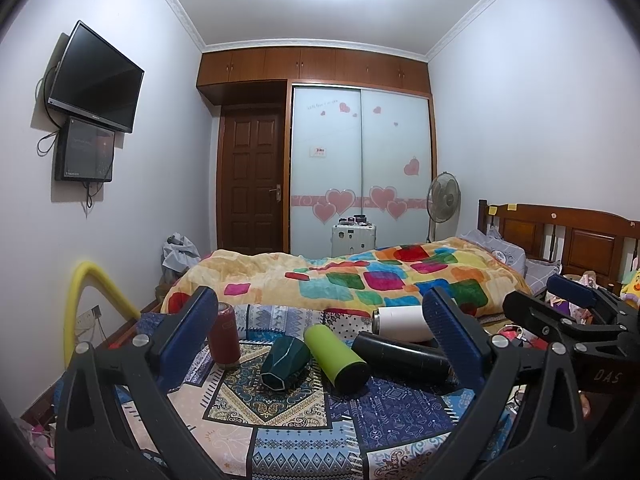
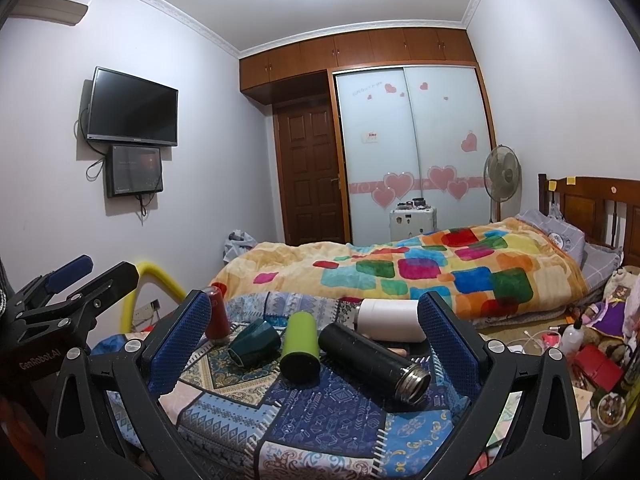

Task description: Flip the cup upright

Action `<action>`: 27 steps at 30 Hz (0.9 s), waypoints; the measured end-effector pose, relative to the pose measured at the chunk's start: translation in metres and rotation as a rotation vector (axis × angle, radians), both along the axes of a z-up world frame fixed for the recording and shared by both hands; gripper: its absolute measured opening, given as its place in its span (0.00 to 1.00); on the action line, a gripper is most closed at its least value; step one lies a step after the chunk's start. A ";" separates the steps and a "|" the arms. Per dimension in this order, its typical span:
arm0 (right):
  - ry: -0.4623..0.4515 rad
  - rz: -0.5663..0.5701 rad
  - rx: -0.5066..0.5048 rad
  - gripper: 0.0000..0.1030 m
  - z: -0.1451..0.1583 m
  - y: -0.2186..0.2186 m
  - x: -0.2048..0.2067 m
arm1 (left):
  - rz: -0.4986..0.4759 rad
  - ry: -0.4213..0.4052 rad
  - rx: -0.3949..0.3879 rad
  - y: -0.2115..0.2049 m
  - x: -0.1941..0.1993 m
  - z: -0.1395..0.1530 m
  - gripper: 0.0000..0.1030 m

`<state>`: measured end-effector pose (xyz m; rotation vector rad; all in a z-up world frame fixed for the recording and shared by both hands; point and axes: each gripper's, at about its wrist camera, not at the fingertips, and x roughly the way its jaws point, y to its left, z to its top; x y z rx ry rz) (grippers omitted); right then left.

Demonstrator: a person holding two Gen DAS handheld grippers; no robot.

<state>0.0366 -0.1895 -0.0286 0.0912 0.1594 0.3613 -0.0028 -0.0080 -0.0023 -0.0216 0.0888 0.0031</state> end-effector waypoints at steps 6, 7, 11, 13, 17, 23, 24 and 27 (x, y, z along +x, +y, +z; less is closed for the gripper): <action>0.011 0.000 -0.005 1.00 -0.004 0.001 0.003 | -0.008 0.021 -0.015 0.011 0.011 -0.005 1.00; 0.014 0.000 -0.005 1.00 -0.004 0.001 0.004 | -0.007 0.027 -0.018 0.011 0.011 -0.005 1.00; 0.028 0.000 -0.012 1.00 -0.009 0.002 0.011 | -0.011 0.037 -0.016 0.013 0.020 -0.010 1.00; 0.038 0.000 -0.015 1.00 -0.012 0.002 0.015 | -0.012 0.036 -0.008 0.016 0.028 -0.015 1.00; 0.074 -0.005 -0.025 1.00 -0.023 0.003 0.027 | -0.021 0.107 -0.025 0.029 0.054 -0.028 1.00; 0.155 -0.031 -0.058 1.00 -0.050 0.001 0.057 | 0.015 0.151 -0.019 0.048 0.114 -0.054 1.00; 0.164 -0.035 -0.061 1.00 -0.052 0.000 0.060 | 0.022 0.186 -0.003 0.051 0.125 -0.060 1.00; 0.211 -0.050 -0.068 1.00 -0.065 -0.002 0.074 | 0.004 0.266 0.008 0.062 0.162 -0.078 0.97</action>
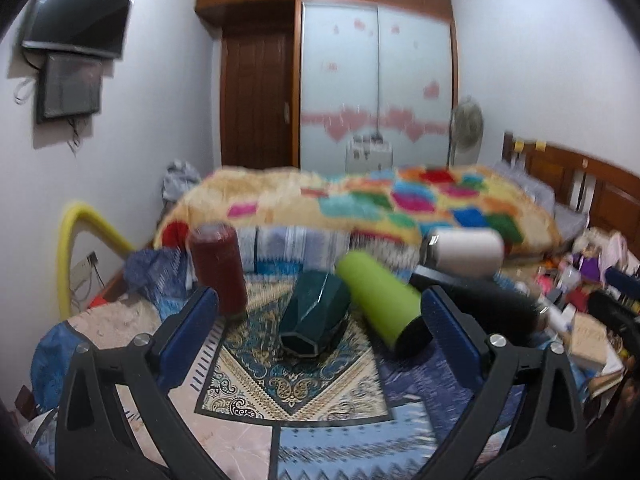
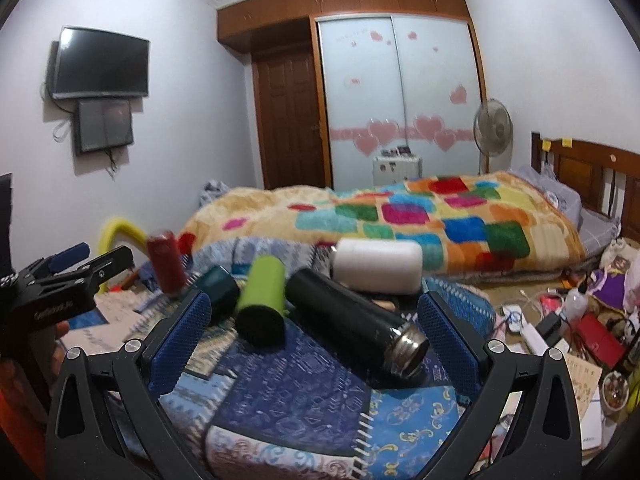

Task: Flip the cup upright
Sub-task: 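Lower the left gripper onto the dark green mug lying on its side and close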

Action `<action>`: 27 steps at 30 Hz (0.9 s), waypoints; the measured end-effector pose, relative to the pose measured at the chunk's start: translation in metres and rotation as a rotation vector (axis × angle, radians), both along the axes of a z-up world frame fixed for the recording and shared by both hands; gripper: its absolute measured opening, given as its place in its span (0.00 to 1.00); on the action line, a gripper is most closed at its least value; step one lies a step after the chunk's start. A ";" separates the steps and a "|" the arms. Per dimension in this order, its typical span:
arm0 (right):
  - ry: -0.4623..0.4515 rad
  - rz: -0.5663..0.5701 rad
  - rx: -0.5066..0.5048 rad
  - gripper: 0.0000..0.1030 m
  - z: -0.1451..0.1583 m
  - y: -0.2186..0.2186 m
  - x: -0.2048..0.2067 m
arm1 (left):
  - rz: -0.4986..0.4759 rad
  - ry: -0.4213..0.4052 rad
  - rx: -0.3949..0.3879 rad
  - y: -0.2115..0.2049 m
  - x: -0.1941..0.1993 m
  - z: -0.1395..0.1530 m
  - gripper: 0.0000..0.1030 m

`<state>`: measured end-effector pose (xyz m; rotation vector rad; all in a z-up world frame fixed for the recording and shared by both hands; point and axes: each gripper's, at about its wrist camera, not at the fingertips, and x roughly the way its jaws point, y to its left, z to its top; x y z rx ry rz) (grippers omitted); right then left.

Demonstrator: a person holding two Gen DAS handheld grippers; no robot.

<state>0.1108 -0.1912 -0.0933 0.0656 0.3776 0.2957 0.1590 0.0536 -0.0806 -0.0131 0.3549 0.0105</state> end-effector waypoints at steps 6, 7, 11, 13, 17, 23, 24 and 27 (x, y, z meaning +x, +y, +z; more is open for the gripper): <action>0.057 -0.012 -0.015 1.00 -0.015 0.000 0.020 | -0.040 0.266 0.023 0.027 0.061 -0.044 0.87; 0.062 -0.011 -0.018 1.00 -0.016 0.001 0.023 | -0.035 0.295 0.039 0.031 0.068 -0.050 0.87; 0.077 0.007 -0.012 1.00 -0.020 0.006 0.035 | -0.019 0.367 0.098 0.038 0.097 -0.066 0.87; 0.082 0.016 -0.014 1.00 -0.022 0.012 0.042 | -0.017 0.387 0.131 0.037 0.109 -0.072 0.87; 0.089 0.036 -0.025 1.00 -0.027 0.022 0.053 | -0.043 0.436 0.139 0.037 0.127 -0.080 0.87; 0.099 0.075 -0.030 1.00 -0.033 0.035 0.064 | -0.060 0.489 0.125 0.034 0.145 -0.089 0.81; 0.101 0.081 -0.031 1.00 -0.033 0.037 0.065 | -0.065 0.492 0.120 0.033 0.146 -0.091 0.80; 0.105 0.101 -0.035 1.00 -0.035 0.043 0.067 | -0.076 0.511 0.130 0.026 0.149 -0.097 0.76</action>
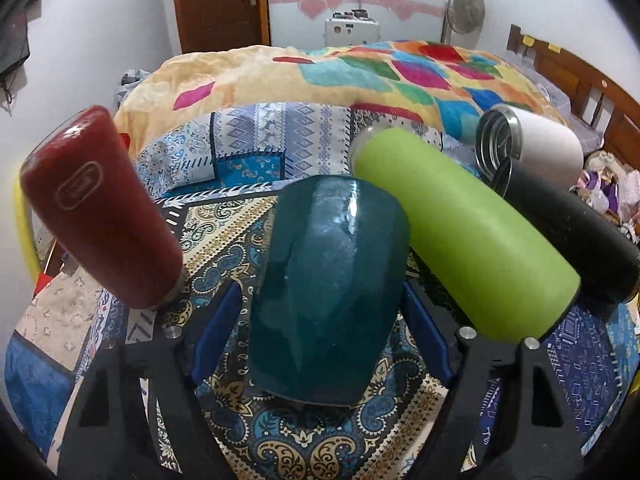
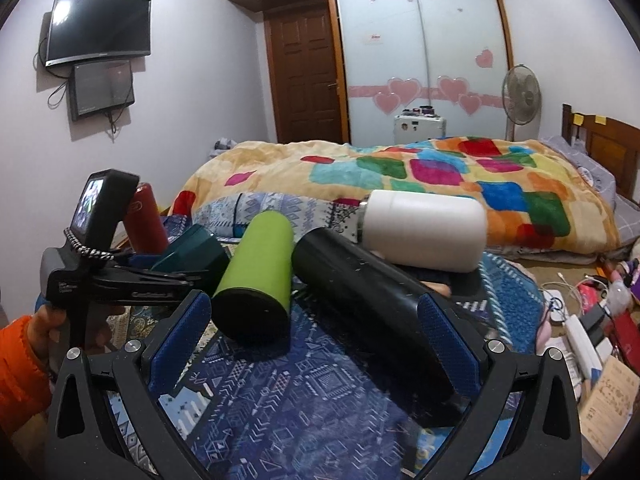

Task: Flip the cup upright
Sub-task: 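Lower the left gripper onto the dark green mug lying on its side and close, then lift the dark green mug off the blanket with the left gripper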

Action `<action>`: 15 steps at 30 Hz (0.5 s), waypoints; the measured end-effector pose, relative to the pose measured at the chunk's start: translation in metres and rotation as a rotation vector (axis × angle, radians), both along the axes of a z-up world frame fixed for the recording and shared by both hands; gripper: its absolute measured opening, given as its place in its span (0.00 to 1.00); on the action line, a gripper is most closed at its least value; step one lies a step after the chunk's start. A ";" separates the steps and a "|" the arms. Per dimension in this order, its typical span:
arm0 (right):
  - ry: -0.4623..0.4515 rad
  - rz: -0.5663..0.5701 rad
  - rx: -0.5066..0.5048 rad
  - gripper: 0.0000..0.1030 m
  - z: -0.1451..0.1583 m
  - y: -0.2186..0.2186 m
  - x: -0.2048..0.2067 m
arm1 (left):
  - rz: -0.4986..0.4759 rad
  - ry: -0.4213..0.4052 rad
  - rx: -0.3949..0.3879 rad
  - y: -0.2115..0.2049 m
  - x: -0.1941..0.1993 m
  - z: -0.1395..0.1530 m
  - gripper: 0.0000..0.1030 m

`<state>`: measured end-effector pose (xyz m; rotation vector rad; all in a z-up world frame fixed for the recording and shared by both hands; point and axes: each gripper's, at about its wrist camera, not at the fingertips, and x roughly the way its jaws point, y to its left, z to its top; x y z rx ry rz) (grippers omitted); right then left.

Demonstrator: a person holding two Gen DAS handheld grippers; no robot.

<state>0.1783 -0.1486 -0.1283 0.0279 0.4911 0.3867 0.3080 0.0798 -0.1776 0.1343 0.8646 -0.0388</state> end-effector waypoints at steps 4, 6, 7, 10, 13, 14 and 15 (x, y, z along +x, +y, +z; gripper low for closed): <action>0.003 0.019 0.005 1.00 -0.001 0.004 0.001 | -0.017 0.010 0.020 -0.007 0.000 -0.004 0.69; 0.006 0.026 0.012 1.00 0.000 0.005 0.000 | -0.021 0.012 0.022 -0.007 -0.002 -0.004 0.69; 0.006 0.028 0.013 1.00 0.000 0.006 -0.001 | -0.021 0.016 0.020 -0.007 -0.003 -0.004 0.69; -0.001 0.030 0.008 1.00 0.003 0.007 -0.003 | -0.027 0.019 0.007 -0.005 -0.009 -0.002 0.69; -0.009 0.031 0.004 1.00 0.006 0.007 -0.005 | -0.037 0.014 0.017 -0.009 -0.021 -0.001 0.69; -0.011 0.032 0.004 1.00 0.008 0.007 -0.005 | -0.043 0.010 0.017 -0.010 -0.026 0.000 0.69; -0.014 0.033 0.006 1.00 0.009 0.007 -0.006 | -0.048 0.005 0.017 -0.011 -0.032 0.002 0.69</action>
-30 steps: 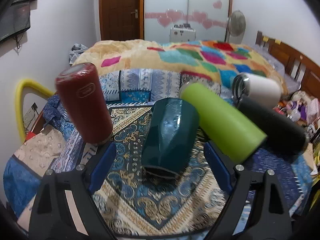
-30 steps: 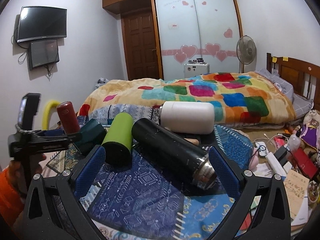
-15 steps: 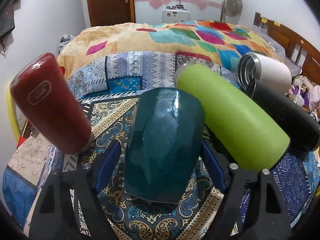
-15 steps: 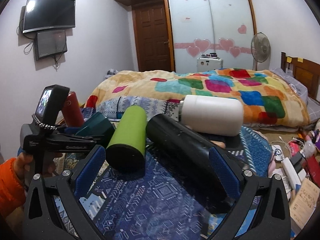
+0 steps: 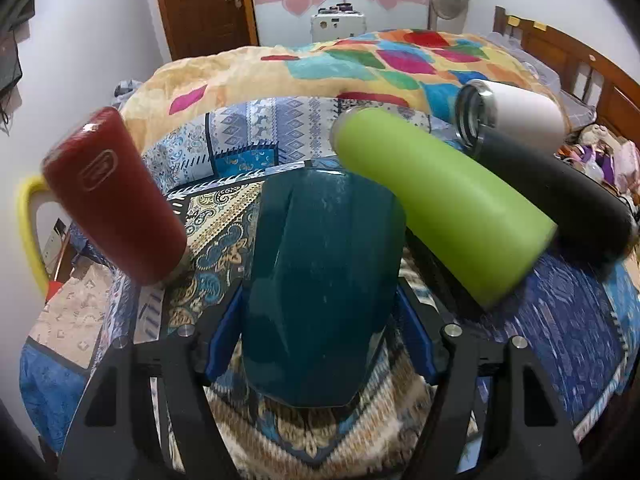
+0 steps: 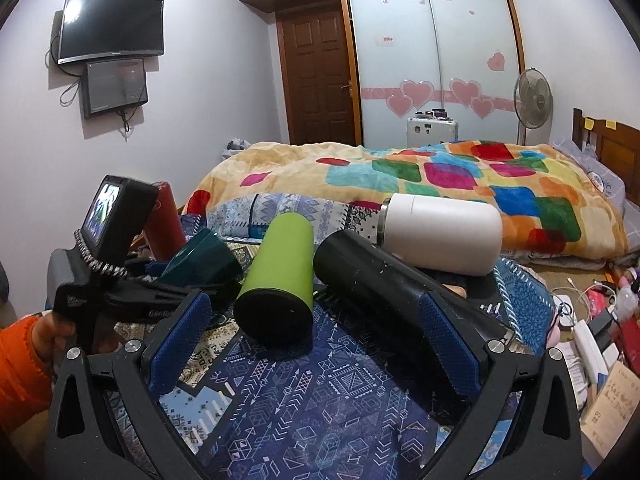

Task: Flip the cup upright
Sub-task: 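Lift the dark green mug off the blanket with the left gripper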

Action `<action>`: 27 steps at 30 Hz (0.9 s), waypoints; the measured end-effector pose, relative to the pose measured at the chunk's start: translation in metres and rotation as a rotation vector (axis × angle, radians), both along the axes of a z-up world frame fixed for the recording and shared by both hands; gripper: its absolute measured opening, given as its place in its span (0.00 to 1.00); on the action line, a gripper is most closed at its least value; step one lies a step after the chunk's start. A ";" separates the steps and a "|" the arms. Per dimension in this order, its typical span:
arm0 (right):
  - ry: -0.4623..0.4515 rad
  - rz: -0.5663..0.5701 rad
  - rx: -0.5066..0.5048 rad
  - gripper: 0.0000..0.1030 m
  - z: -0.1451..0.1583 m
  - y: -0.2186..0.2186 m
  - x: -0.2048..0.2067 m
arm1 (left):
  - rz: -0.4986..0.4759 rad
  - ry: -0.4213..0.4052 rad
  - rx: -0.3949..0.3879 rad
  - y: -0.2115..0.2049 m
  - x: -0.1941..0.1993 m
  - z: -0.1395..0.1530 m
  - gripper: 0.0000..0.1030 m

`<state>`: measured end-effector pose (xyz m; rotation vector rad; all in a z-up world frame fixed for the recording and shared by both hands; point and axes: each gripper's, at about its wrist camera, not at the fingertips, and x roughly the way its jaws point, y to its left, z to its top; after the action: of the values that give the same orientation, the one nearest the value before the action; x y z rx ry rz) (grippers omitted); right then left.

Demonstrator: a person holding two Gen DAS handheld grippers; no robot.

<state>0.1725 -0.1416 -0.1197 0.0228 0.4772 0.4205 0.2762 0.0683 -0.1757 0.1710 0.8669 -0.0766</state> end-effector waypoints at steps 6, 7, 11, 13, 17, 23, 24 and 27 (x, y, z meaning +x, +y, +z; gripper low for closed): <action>-0.018 0.002 0.006 1.00 0.008 0.001 -0.009 | -0.039 -0.039 -0.003 -0.009 -0.035 0.020 0.68; -0.022 0.002 0.008 1.00 0.009 0.000 -0.010 | -0.045 -0.047 -0.004 -0.010 -0.040 0.025 0.68; -0.040 0.001 0.018 1.00 0.018 -0.002 -0.019 | -0.074 -0.073 -0.024 -0.021 -0.062 0.039 0.68; -0.047 0.000 0.026 1.00 0.021 -0.004 -0.024 | -0.090 -0.075 -0.035 -0.029 -0.072 0.042 0.68; -0.062 -0.008 0.032 1.00 0.026 -0.011 -0.035 | -0.124 -0.092 -0.047 -0.044 -0.088 0.052 0.68; -0.079 -0.026 0.043 1.00 0.033 -0.023 -0.049 | -0.172 -0.075 -0.068 -0.069 -0.110 0.053 0.68; -0.082 -0.029 0.045 1.00 0.033 -0.025 -0.050 | -0.178 -0.071 -0.069 -0.072 -0.112 0.051 0.68; -0.085 -0.037 0.047 1.00 0.034 -0.030 -0.054 | -0.202 -0.053 -0.067 -0.084 -0.116 0.046 0.68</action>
<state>0.1186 -0.1720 -0.0859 0.0594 0.3826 0.3946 0.1603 -0.0154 -0.1295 0.1963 0.7916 -0.2884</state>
